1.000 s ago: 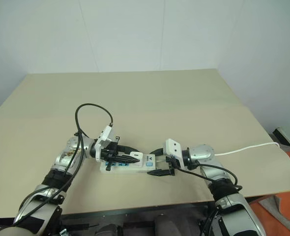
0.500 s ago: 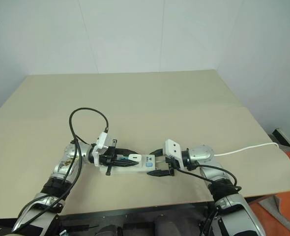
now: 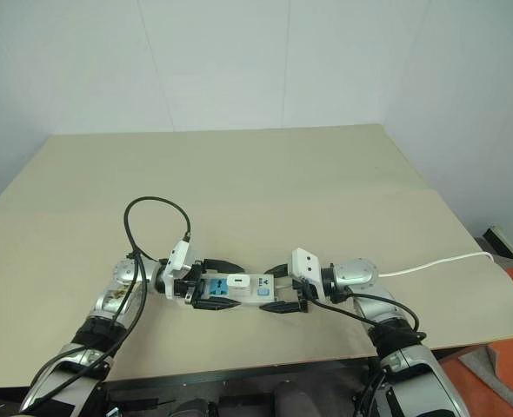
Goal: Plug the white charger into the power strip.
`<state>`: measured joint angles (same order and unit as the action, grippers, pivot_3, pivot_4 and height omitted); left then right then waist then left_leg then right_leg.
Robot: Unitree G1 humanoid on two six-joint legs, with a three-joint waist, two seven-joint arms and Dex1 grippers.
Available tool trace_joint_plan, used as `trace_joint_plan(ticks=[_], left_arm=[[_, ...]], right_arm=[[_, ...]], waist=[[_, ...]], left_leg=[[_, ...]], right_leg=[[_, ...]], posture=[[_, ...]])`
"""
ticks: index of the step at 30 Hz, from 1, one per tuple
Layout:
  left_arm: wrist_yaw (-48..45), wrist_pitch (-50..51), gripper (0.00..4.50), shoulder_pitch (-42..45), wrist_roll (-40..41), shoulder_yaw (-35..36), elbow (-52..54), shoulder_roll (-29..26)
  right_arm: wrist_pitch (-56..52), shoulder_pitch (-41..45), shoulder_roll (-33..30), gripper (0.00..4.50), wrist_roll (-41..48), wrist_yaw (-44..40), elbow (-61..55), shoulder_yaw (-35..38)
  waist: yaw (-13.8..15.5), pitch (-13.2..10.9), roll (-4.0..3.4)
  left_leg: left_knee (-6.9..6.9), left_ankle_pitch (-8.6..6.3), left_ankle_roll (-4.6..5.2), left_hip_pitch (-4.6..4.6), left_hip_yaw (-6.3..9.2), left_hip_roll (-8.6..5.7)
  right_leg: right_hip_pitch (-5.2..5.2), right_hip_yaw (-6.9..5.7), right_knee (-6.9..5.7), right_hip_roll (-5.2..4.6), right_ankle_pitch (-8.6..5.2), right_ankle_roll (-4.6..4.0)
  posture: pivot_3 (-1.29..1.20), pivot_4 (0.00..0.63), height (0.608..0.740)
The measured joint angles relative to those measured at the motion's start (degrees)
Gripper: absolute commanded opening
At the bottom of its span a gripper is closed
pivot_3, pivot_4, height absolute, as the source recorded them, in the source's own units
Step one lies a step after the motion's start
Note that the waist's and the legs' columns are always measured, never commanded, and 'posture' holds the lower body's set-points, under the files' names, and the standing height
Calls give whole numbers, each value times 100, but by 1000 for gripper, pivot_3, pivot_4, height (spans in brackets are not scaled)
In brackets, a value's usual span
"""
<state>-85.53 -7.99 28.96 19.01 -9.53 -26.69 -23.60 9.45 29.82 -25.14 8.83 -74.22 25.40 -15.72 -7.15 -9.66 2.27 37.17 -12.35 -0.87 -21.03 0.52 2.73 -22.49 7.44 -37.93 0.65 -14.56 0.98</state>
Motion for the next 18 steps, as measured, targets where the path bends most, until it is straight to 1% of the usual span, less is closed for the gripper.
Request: trace_joint_plan(ticks=[5,9,11,13,14,18], left_arm=[[-136,-41,4436,-76,16,20,143,-186],[-298,754,4436,-229,105,47,722,-890],[-339,1029,4436,-358,320,305,978,-1175],[-313,1077,4500,-438,519,623,1179,-1337],[-259,1118,4500,-457,614,790,1263,-1422],[-4,1219,4500,-717,827,1513,1452,-1929]], right_arm=[[19,51,29,3385,-14,-5,43,-15],[176,68,44,3385,-32,21,40,-21],[173,71,52,3385,-31,41,43,-9],[14,86,58,4126,0,24,53,29],[-91,94,58,4427,-13,31,84,28],[-222,73,32,4471,13,-27,109,64]], waist=[[-20,0,0],[-40,-2,0],[-41,-5,1],[-24,-9,6],[-14,-15,11],[-4,-38,15]], left_leg=[[-17,0,0,-1,-4,0],[-20,1,1,-16,-3,4],[-20,1,1,-18,-3,7],[-20,1,1,-19,-7,9],[-20,1,1,-23,-11,9],[-21,1,1,-65,-26,9]], right_leg=[[-7,9,0,3,-5,-8],[-65,19,-10,16,9,14],[-68,18,-10,16,10,16],[-68,17,-8,11,5,7],[-72,17,-8,7,2,2],[-113,18,-5,-3,9,13]], posture=[[0,150,740],[0,150,740],[0,150,740],[0,150,740],[0,150,740],[0,150,740]])
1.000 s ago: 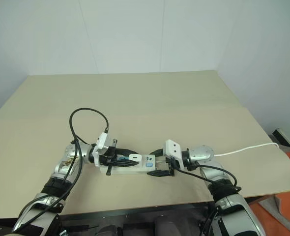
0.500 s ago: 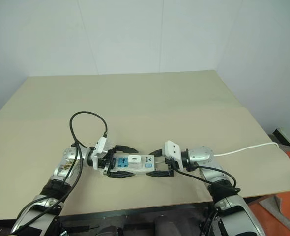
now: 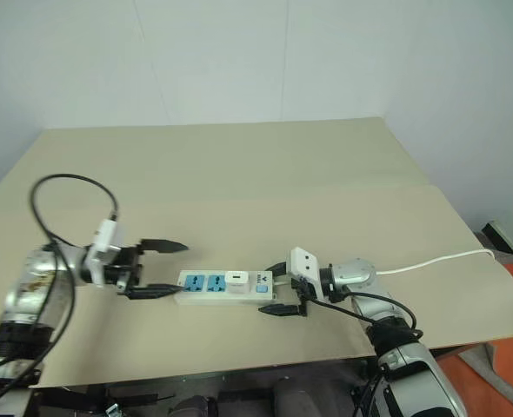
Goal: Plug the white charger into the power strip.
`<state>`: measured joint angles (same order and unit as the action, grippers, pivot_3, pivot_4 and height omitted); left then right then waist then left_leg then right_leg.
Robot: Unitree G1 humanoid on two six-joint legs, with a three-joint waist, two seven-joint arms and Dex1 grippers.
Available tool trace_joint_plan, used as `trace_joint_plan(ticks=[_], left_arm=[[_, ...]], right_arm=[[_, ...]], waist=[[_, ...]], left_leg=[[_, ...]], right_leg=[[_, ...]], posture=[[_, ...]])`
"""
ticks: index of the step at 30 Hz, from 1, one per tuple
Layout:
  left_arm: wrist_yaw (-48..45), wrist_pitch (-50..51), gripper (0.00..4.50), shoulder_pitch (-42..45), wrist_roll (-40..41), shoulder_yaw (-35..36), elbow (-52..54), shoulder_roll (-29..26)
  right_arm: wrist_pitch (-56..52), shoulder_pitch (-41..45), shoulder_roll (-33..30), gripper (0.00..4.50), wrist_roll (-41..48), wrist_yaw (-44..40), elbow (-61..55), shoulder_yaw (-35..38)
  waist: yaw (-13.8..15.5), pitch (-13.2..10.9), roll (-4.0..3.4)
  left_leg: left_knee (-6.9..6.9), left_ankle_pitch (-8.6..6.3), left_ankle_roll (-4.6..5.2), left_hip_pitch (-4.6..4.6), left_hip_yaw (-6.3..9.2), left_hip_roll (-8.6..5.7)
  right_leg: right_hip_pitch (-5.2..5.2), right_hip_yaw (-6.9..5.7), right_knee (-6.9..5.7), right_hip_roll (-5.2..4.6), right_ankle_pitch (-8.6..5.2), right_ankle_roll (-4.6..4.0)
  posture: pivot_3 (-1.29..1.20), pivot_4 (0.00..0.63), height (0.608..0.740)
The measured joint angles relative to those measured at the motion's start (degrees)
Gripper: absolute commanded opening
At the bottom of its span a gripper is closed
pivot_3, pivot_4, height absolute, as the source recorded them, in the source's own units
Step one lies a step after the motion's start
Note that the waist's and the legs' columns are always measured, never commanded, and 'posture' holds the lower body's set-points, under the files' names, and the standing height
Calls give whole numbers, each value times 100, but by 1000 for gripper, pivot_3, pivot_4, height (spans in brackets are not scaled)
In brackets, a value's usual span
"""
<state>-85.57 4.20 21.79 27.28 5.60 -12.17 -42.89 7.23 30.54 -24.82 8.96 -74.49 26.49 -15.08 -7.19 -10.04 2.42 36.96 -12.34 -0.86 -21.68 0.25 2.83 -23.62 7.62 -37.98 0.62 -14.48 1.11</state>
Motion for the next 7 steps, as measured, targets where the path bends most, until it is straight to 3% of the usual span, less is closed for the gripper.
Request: trace_joint_plan(ticks=[4,7], left_arm=[[184,233,4500,-465,66,304,245,-279],[248,234,4500,-907,126,571,483,-443]], right_arm=[[26,-206,-296,4471,116,-32,-356,122],[71,-479,-859,4471,166,-63,-825,396]], waist=[[60,-2,-2],[170,-8,-6]], left_leg=[[1,0,0,-90,-7,-2],[1,-2,-3,-151,-7,-5]], right_leg=[[-80,-8,4,-11,-1,0],[-134,-19,11,-23,3,-11]], posture=[[0,150,740],[0,150,740]])
